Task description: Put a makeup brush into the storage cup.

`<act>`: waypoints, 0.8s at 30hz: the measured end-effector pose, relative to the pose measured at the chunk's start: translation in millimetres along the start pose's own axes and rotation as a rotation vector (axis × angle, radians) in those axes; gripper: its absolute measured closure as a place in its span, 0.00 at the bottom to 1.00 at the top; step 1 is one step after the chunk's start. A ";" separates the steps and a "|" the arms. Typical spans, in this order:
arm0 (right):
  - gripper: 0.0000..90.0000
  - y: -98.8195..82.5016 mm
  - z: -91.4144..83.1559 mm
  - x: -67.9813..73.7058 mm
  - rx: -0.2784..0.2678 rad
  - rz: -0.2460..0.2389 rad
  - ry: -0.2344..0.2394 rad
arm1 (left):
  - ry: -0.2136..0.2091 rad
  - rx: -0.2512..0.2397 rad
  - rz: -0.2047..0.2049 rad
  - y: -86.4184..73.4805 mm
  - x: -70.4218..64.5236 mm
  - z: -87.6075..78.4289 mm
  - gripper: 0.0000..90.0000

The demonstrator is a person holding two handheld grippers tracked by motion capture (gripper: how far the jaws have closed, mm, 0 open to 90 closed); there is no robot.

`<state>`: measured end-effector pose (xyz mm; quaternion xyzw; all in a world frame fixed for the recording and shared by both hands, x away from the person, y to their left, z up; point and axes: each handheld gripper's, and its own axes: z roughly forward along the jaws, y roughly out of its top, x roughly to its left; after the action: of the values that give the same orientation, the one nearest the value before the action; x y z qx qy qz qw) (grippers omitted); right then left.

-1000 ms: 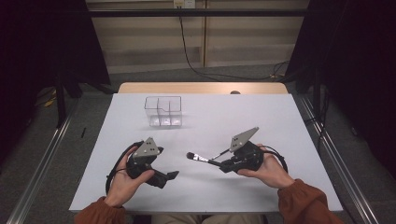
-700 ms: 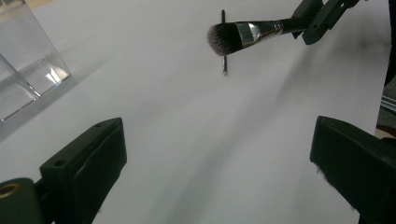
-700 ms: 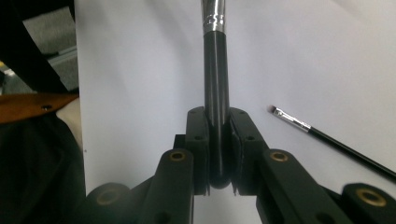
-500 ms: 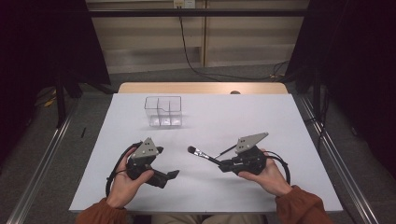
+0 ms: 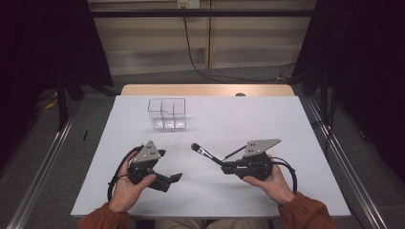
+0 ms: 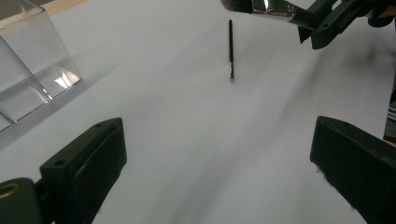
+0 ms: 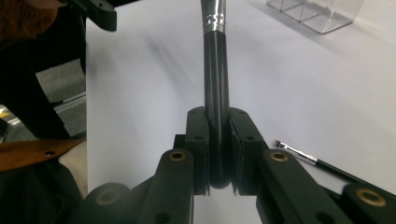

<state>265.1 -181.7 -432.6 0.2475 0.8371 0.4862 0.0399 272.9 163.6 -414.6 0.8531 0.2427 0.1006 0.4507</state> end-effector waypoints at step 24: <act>0.88 -2.5 -1.2 5.0 -0.184 -0.012 0.001 | -0.018 -0.156 -0.043 5.9 -8.8 10.1 0.04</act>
<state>259.5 -181.4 -433.2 0.2374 0.7905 0.5608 0.0649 271.1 149.1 -415.1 0.8110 0.2482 0.1021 0.5199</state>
